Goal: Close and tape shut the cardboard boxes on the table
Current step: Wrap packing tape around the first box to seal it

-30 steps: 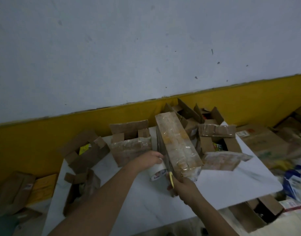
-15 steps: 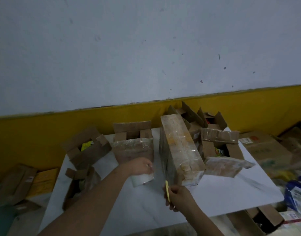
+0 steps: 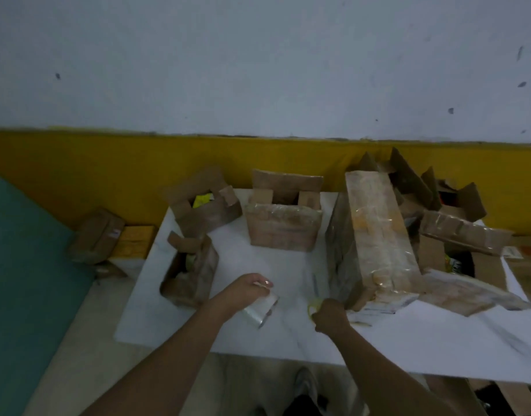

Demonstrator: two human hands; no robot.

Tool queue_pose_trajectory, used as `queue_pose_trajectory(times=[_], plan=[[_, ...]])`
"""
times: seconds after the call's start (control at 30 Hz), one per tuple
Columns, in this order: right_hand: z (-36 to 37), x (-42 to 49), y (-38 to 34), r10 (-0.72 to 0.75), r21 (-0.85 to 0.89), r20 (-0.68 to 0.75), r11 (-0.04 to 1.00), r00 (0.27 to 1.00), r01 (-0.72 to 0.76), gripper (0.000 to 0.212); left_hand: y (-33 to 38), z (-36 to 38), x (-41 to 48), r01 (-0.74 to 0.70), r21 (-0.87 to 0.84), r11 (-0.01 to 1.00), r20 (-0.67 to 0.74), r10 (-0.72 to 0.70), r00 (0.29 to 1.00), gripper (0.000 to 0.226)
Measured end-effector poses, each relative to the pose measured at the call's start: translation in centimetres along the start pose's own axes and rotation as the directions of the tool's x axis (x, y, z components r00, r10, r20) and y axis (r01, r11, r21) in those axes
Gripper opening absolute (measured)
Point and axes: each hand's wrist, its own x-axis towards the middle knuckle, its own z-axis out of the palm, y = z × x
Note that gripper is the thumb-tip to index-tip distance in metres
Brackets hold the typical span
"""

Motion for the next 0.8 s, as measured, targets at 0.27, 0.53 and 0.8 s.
queue_pose_trajectory(times=[0.27, 0.53, 0.8], plan=[[2.4, -0.6, -4.9, -0.248, 0.434, -0.164, 0.851, 0.955, 0.296, 0.019, -2.4, -0.1, -3.6, 0.066, -0.205, 0.977, -0.057, -0.079, 0.995, 0.02], [5.9, -3.0, -9.9, -0.459, -0.052, 0.008, 0.887, 0.888, 0.459, 0.033, -3.7, -1.2, -6.0, 0.015, -0.241, 0.97, -0.057, -0.03, 0.998, 0.023], [11.5, -2.1, -9.0, -0.453, -0.241, 0.119, 0.85, 0.883, 0.469, 0.036, -9.6, -0.5, -6.4, 0.156, -0.235, 0.959, -0.105, -0.184, 0.977, 0.024]])
